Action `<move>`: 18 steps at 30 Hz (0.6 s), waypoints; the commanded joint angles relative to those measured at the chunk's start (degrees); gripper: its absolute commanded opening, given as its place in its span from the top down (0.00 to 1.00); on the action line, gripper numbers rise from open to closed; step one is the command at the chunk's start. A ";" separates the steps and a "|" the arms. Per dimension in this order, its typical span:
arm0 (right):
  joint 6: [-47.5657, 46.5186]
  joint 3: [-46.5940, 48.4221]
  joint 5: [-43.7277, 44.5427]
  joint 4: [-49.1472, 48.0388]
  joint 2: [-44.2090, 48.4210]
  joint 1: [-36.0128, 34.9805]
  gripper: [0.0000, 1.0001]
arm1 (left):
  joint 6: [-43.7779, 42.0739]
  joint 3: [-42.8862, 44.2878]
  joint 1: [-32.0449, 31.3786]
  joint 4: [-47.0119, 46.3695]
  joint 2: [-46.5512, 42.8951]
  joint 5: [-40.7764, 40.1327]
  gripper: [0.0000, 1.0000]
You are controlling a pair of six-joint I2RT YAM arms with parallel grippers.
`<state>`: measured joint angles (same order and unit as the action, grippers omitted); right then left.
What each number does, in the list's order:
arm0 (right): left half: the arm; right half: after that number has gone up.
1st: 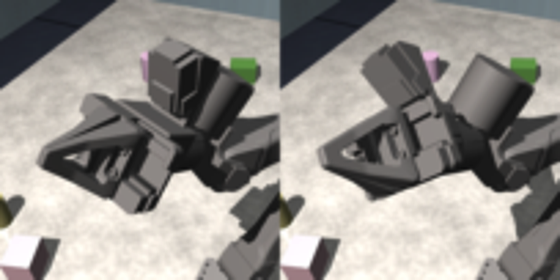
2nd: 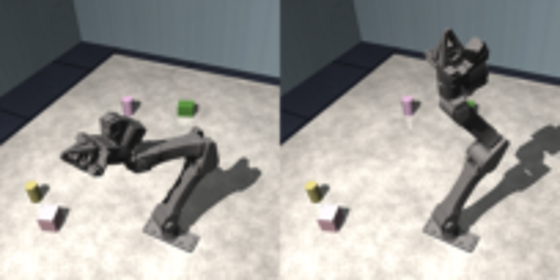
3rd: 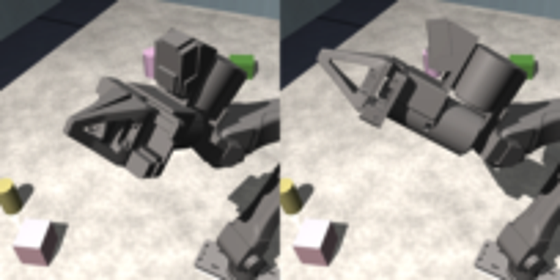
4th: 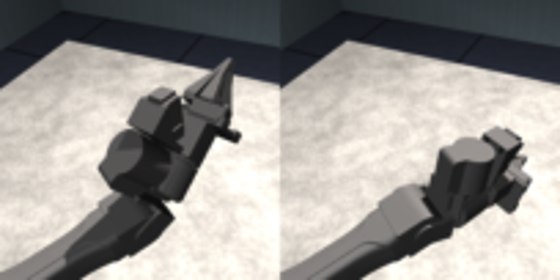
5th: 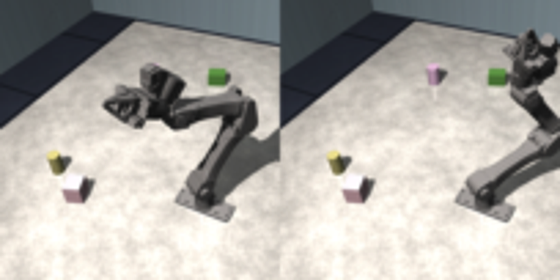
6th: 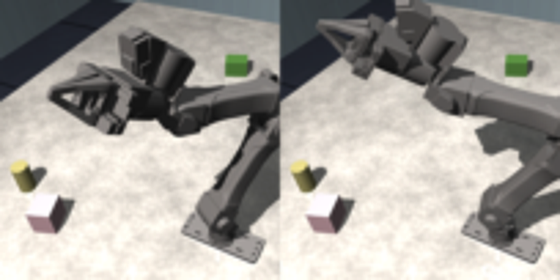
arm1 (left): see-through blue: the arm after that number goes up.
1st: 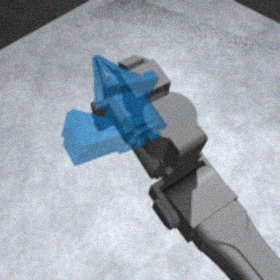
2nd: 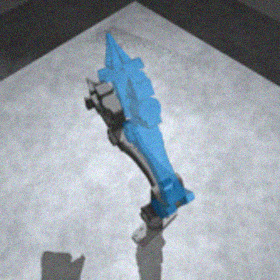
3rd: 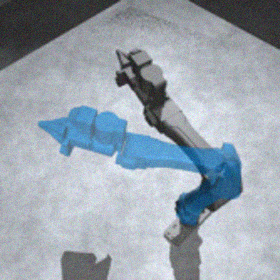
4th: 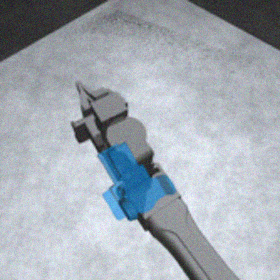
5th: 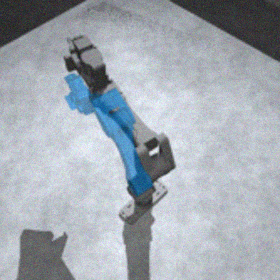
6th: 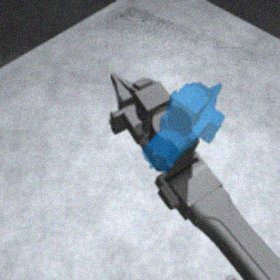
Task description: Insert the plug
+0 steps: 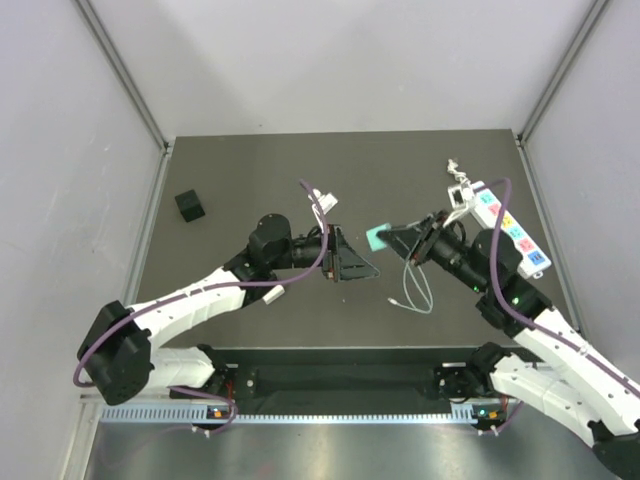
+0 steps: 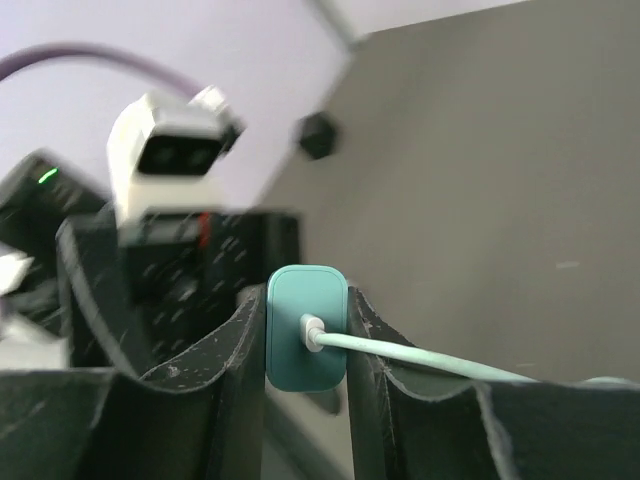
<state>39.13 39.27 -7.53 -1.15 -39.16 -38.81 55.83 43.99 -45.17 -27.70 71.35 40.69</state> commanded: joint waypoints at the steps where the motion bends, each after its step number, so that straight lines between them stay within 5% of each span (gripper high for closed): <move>1: -14.75 12.12 6.47 11.06 -5.04 4.61 1.00 | -6.08 0.75 0.26 10.09 -2.27 -4.90 0.07; 7: -29.26 31.21 7.00 29.00 -22.35 14.62 1.00 | -18.55 5.93 0.25 26.97 -4.99 -13.08 0.01; 12: -38.42 33.33 14.11 27.87 -28.95 21.82 1.00 | -23.40 8.84 0.26 36.75 -9.37 -27.57 0.01; 18: -52.66 30.69 11.12 22.42 -34.66 31.84 1.00 | -31.05 6.20 0.26 37.01 -13.78 -30.04 0.02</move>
<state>-3.75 69.76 3.01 24.62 -72.79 -11.07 30.44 50.19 -44.97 7.14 59.48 15.22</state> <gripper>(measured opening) 0.296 0.985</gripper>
